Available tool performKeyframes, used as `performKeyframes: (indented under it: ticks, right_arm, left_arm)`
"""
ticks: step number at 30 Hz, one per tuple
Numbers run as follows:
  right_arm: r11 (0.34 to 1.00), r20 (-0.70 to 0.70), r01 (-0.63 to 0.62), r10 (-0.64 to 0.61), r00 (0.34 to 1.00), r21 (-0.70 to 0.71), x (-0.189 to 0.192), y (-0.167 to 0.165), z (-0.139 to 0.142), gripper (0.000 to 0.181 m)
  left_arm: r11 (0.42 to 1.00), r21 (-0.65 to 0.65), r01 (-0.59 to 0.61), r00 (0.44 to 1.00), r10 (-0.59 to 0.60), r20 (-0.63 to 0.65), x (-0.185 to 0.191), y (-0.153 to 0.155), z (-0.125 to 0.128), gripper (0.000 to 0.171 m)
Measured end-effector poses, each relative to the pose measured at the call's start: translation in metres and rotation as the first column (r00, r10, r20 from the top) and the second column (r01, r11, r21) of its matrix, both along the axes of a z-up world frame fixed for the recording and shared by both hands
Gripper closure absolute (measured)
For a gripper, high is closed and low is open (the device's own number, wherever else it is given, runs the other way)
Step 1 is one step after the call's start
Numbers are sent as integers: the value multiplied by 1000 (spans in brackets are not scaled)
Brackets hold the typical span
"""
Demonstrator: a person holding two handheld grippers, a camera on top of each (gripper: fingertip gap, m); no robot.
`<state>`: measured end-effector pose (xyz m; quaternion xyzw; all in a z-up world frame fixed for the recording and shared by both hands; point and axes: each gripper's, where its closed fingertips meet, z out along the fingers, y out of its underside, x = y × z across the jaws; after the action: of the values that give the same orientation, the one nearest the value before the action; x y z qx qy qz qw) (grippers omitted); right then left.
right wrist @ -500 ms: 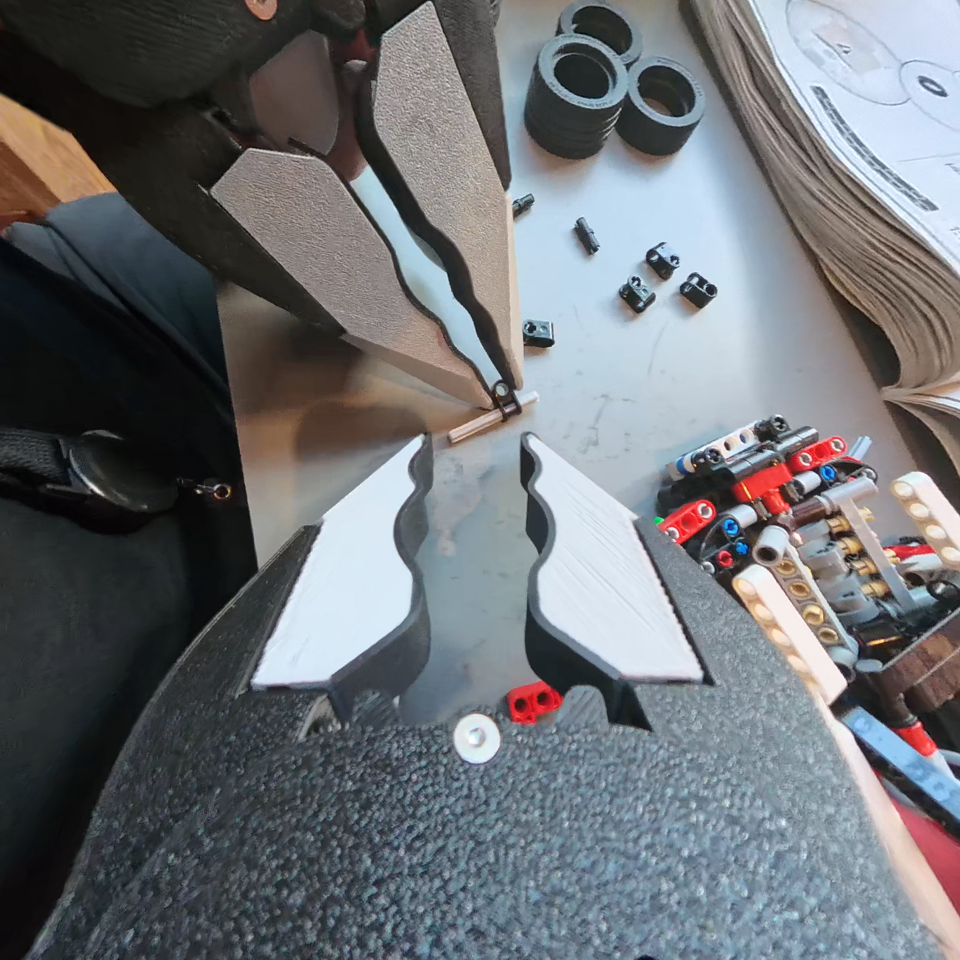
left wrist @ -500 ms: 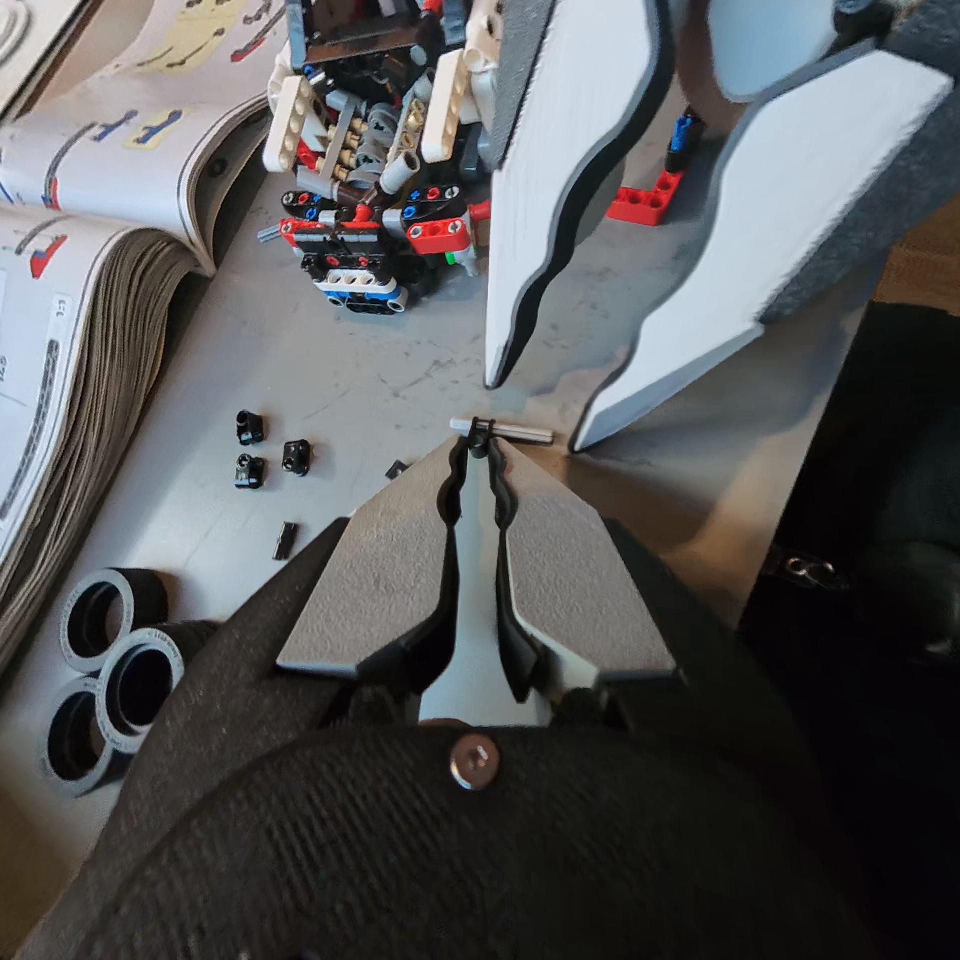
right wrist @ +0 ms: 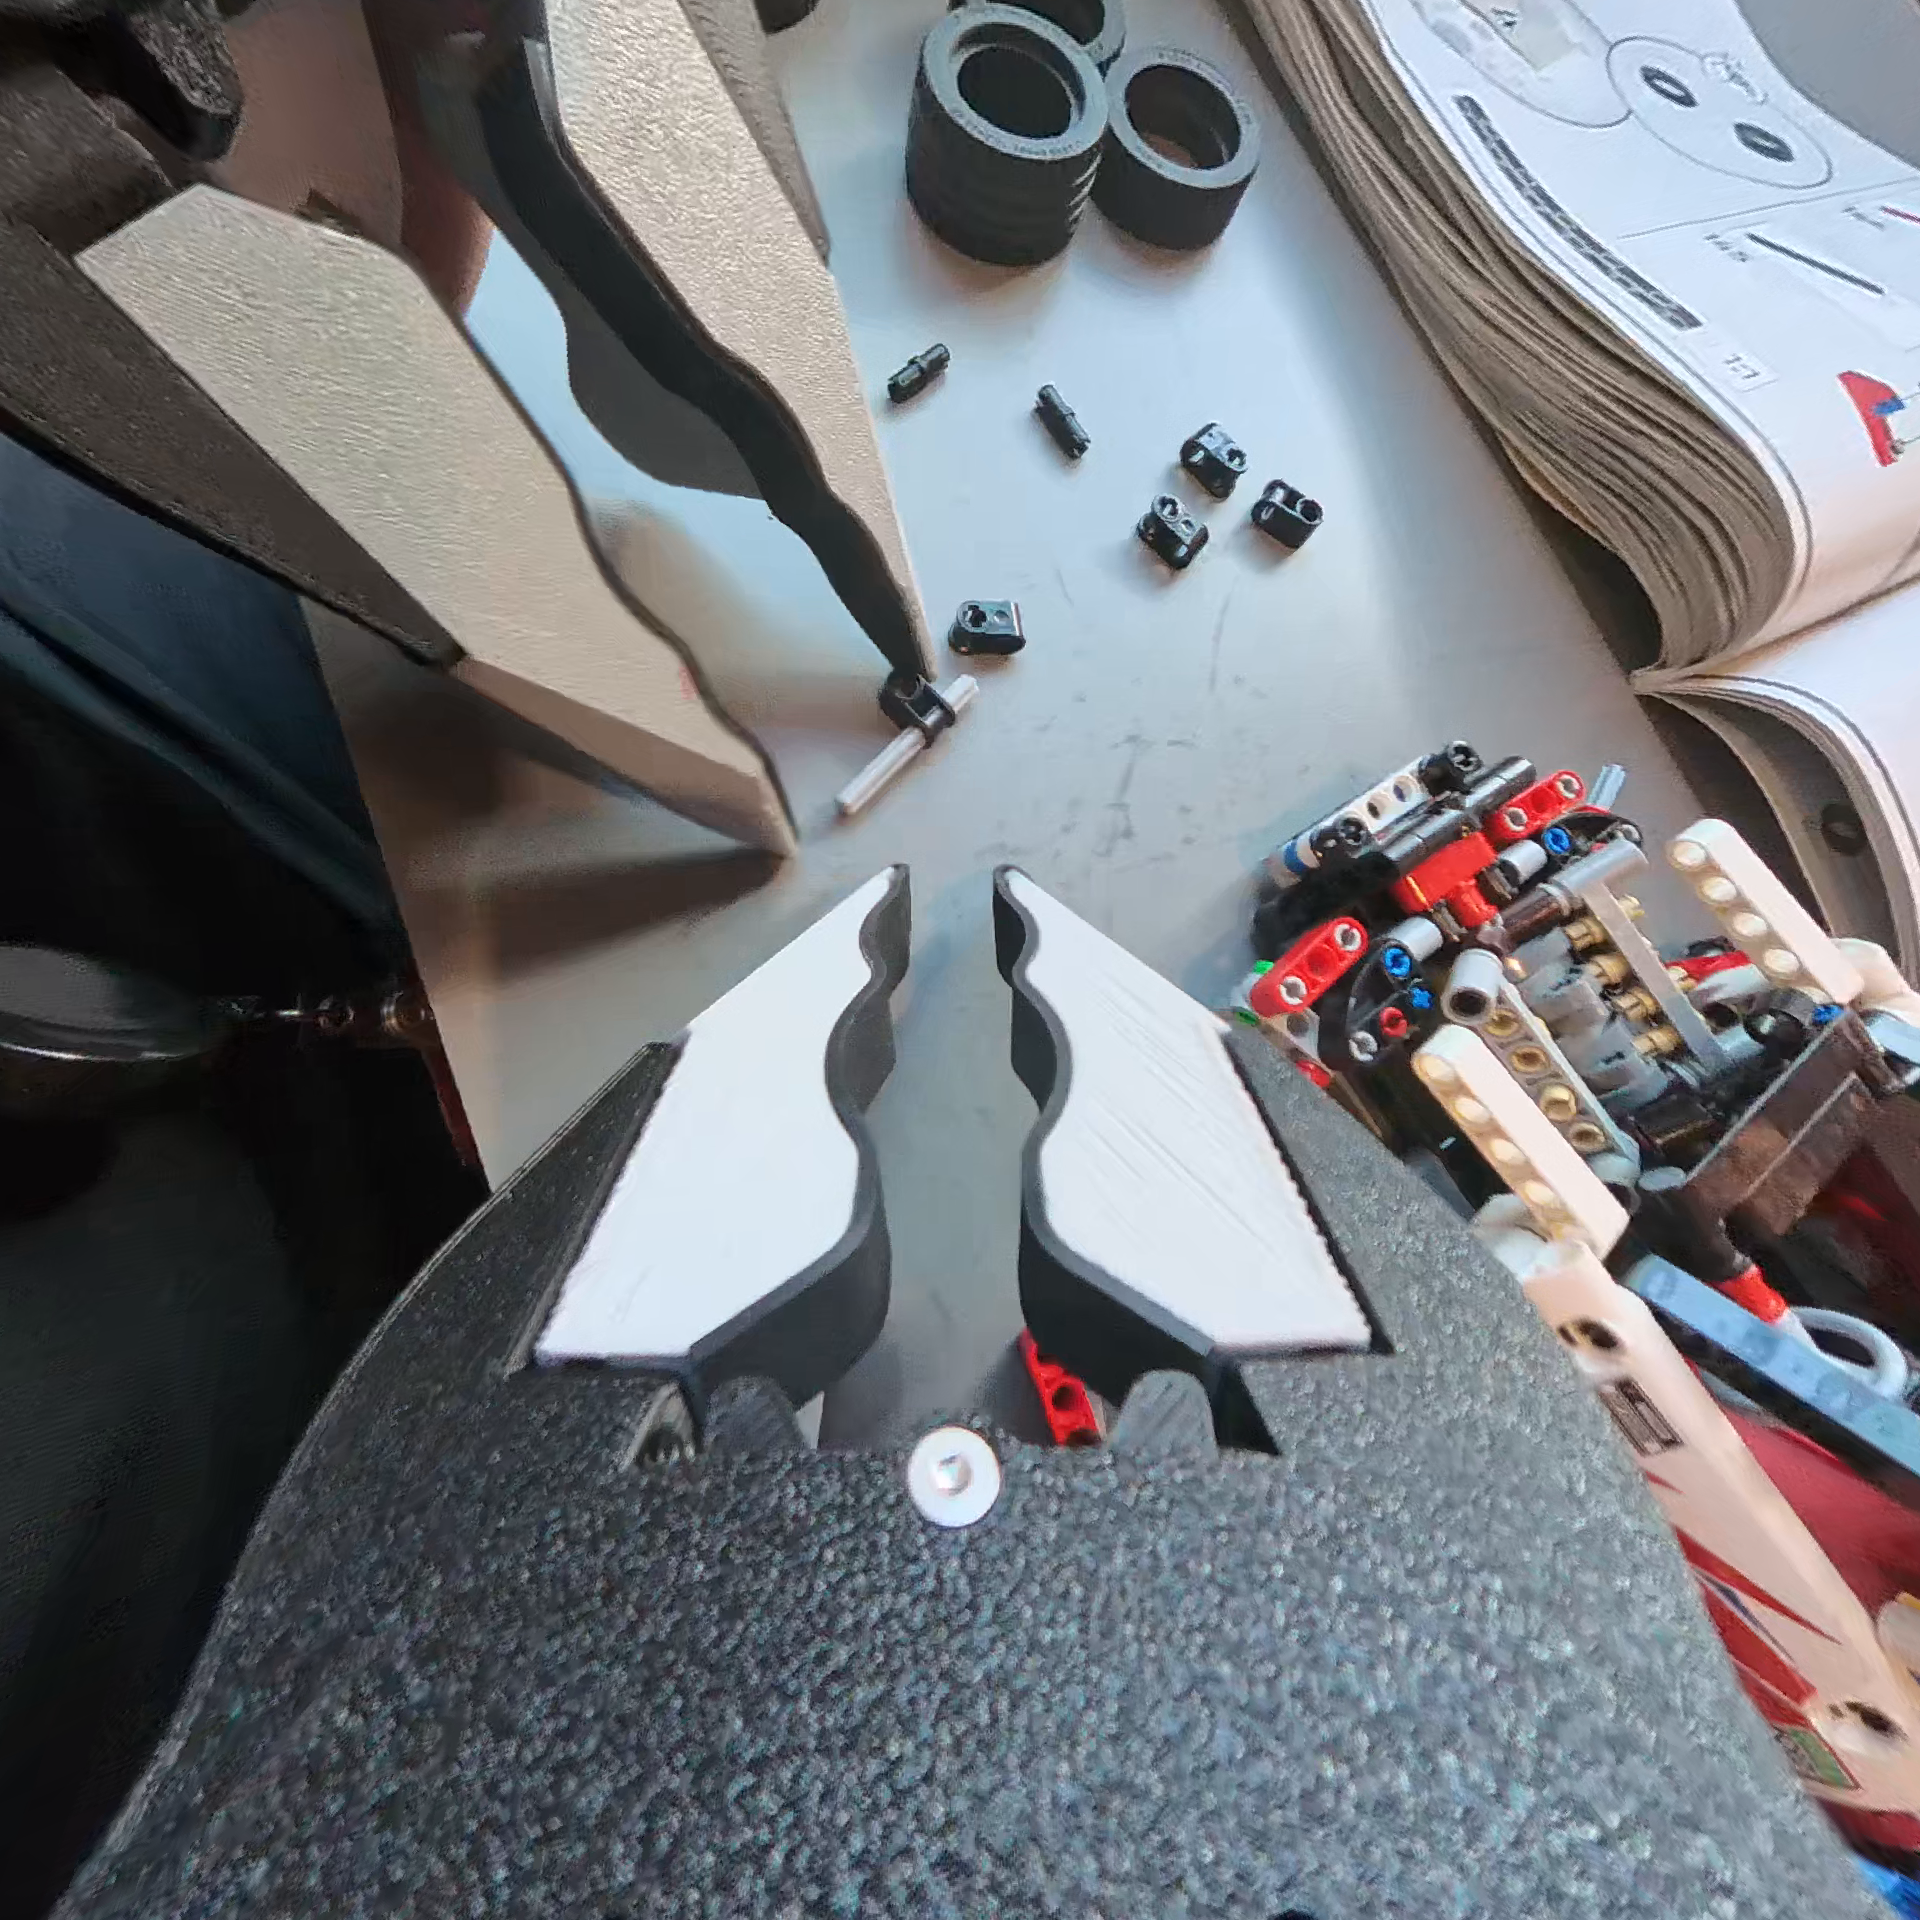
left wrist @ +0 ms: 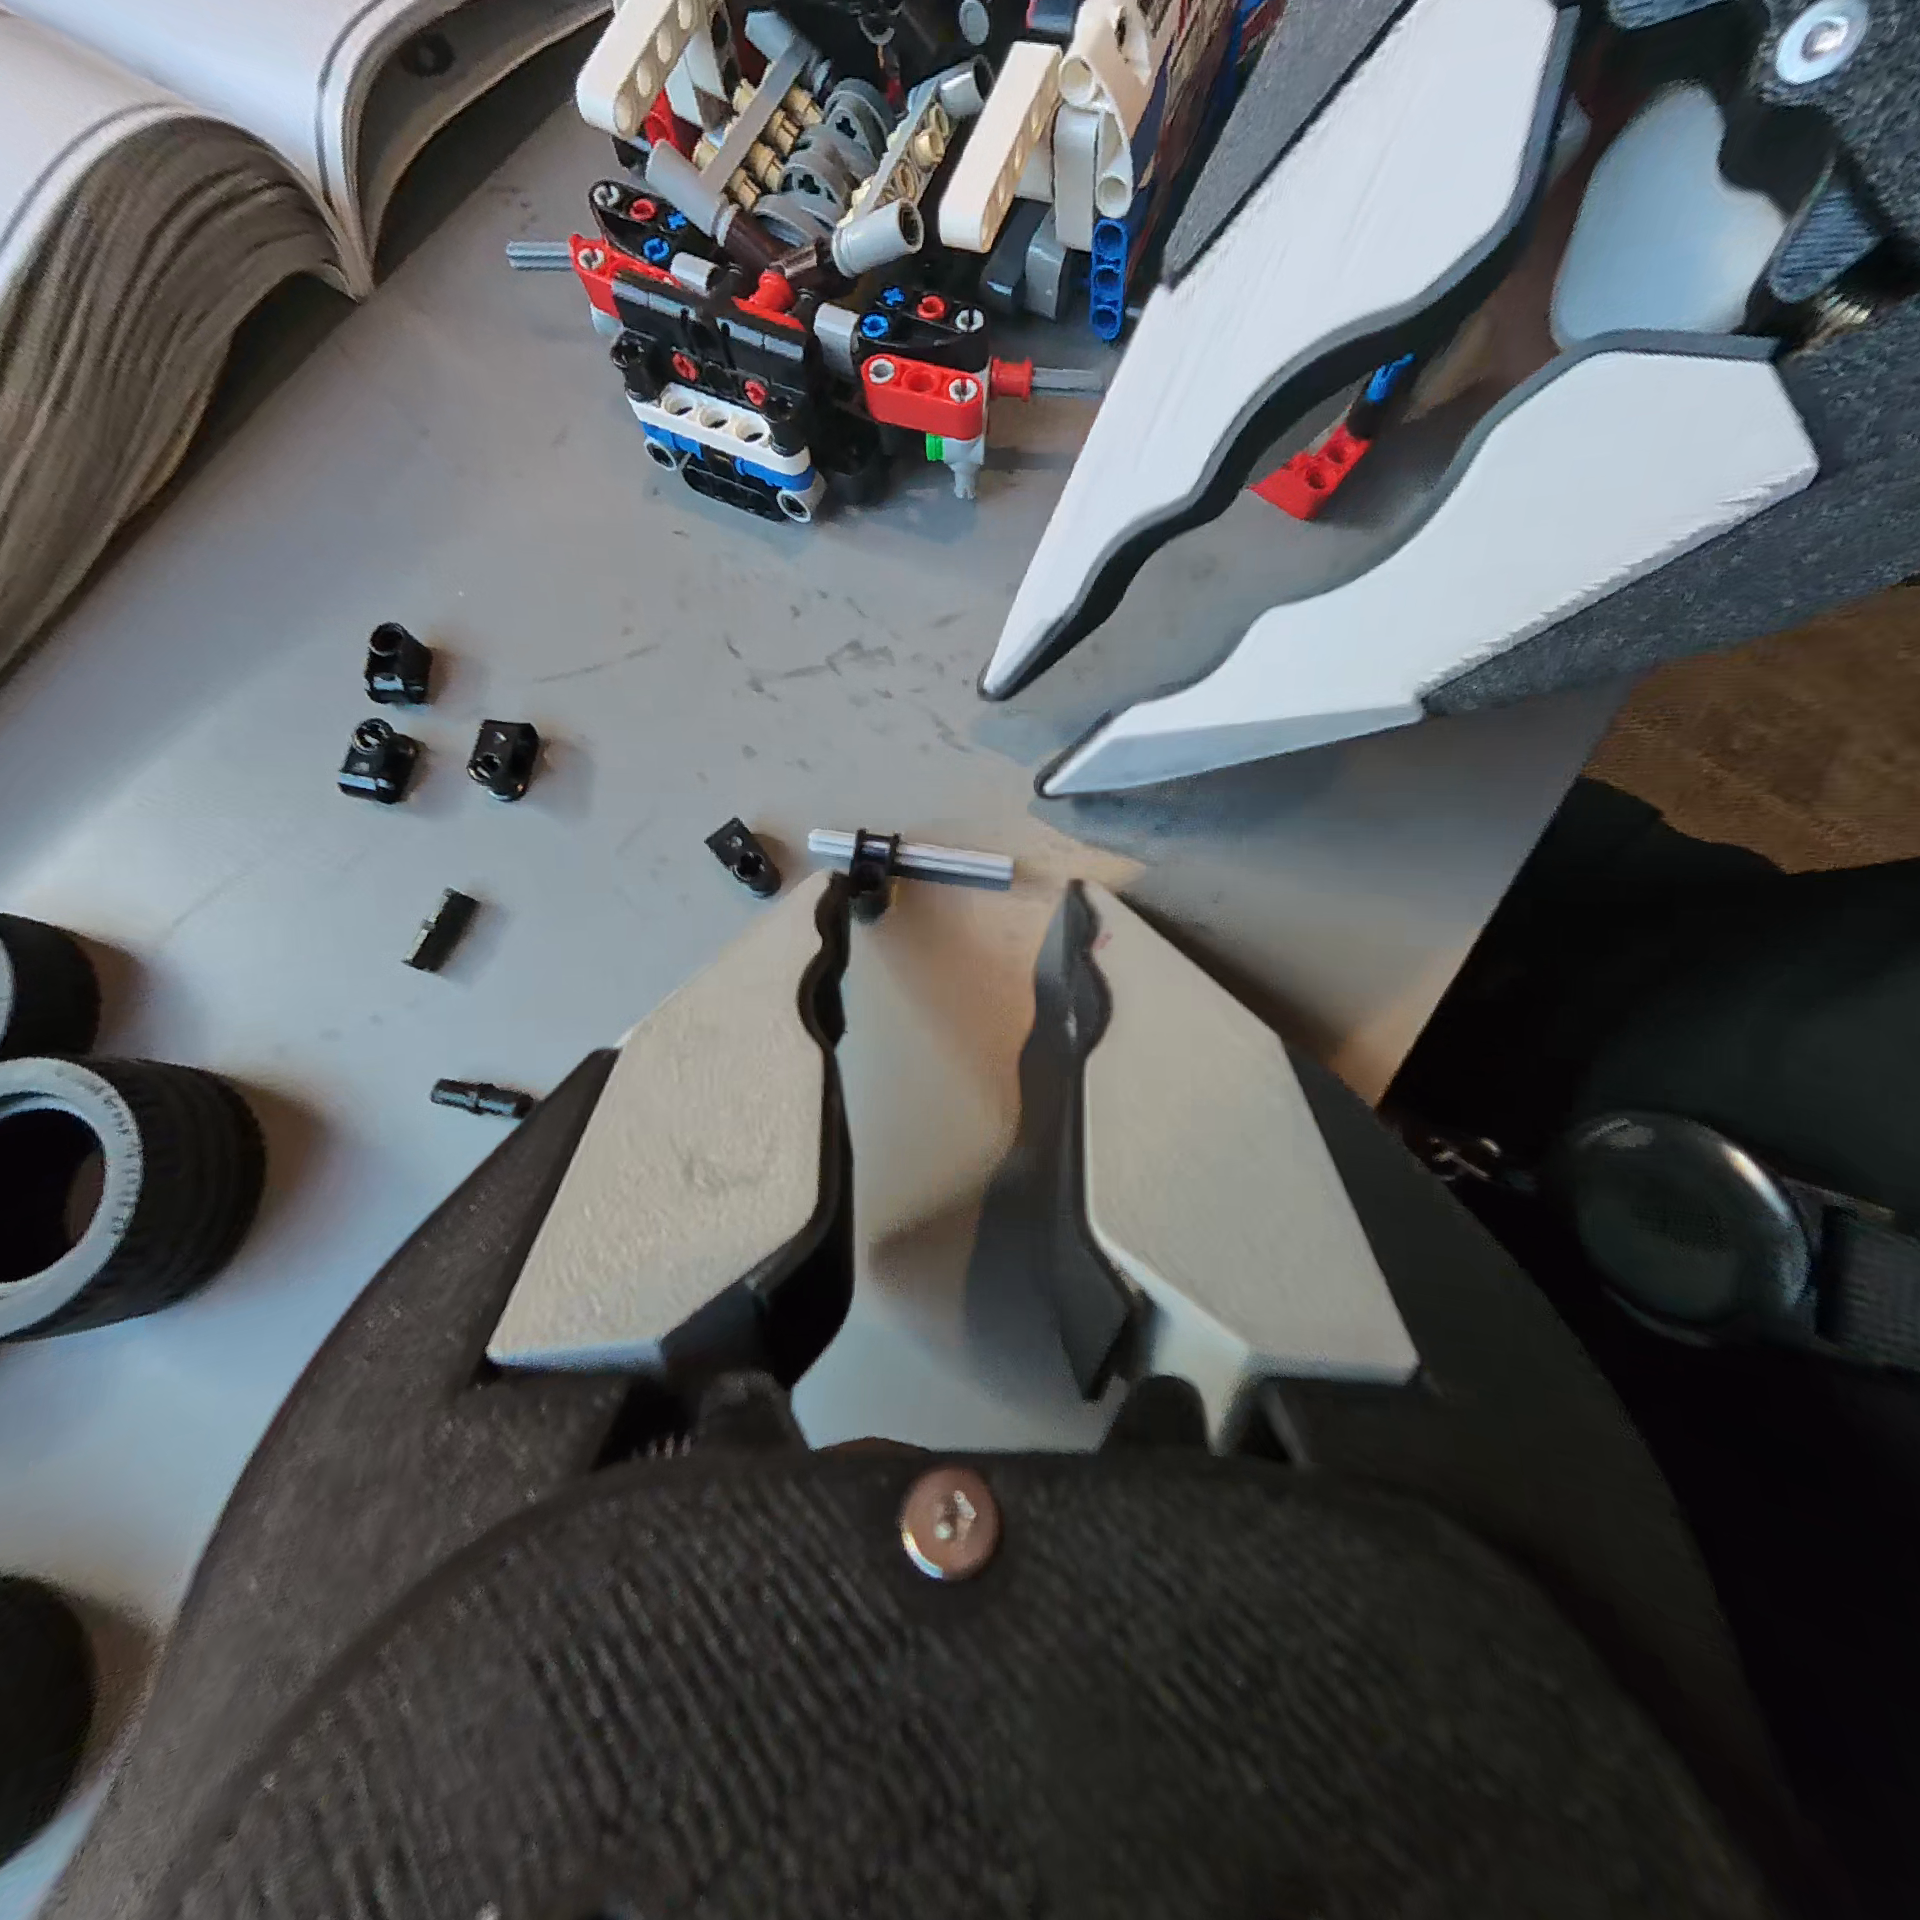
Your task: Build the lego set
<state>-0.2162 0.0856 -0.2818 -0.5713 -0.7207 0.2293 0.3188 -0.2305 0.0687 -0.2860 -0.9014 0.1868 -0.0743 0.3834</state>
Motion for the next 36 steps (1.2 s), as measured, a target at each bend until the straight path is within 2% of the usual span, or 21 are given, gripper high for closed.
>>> performKeyframes:
  ticks: [2, 6, 9, 12, 16, 19, 22, 24, 28, 30, 34, 36]
  right_arm:
    - [999, -21, 12, -12, 1000, -32, 0, -1, 5, 165]
    - [994, -80, -8, 0, 997, -109, -7, -13, 16, 164]
    - [994, -83, -13, 4, 997, -106, -16, -17, 14, 162]
    - [994, -23, 1, -4, 1000, -108, -17, -15, -1, 164]
    - [998, -10, 1, -1, 1000, -70, -13, -9, -2, 179]
    - [996, -14, -5, 3, 1000, -89, -11, -10, 1, 173]
    - [997, -14, -21, 20, 1000, -78, -16, -11, 2, 169]
    - [999, 11, -23, 23, 1000, -32, -18, -7, -2, 169]
    - [999, 31, -23, 24, 999, -37, -15, -5, -2, 172]
    - [999, 5, -23, 23, 1000, -45, -12, -4, 6, 172]
    - [998, -8, -6, 6, 1000, -60, 0, 1, 14, 172]
    - [998, -6, 7, -8, 1000, -58, 8, 4, 14, 172]
  left_arm:
    - [1000, -17, -19, 999, 19, 32, 0, -2, 0, 123]
    - [999, -26, -39, 995, 41, 86, 2, -4, 2, 120]
    - [999, -30, -39, 994, 42, 105, 4, -6, 2, 119]
    - [999, -34, -26, 993, 30, 117, 6, -10, 3, 119]
    - [1000, -8, -18, 996, 18, 82, -6, -14, 10, 119]
    - [1000, 13, -6, 999, 5, 36, -28, -10, 20, 120]
    - [997, 1, 72, 997, -72, -5, -42, -4, 27, 124]
    - [982, -33, 184, 982, -185, -42, -41, -3, 26, 130]
    - [934, -88, 347, 913, -357, -198, -50, 5, 20, 149]
    - [914, -128, 386, 880, -406, -246, -57, 11, 17, 149]
    - [848, -172, 502, 826, -529, -196, -46, 13, 14, 147]
    - [832, -197, 519, 817, -550, -170, -42, 15, 10, 144]
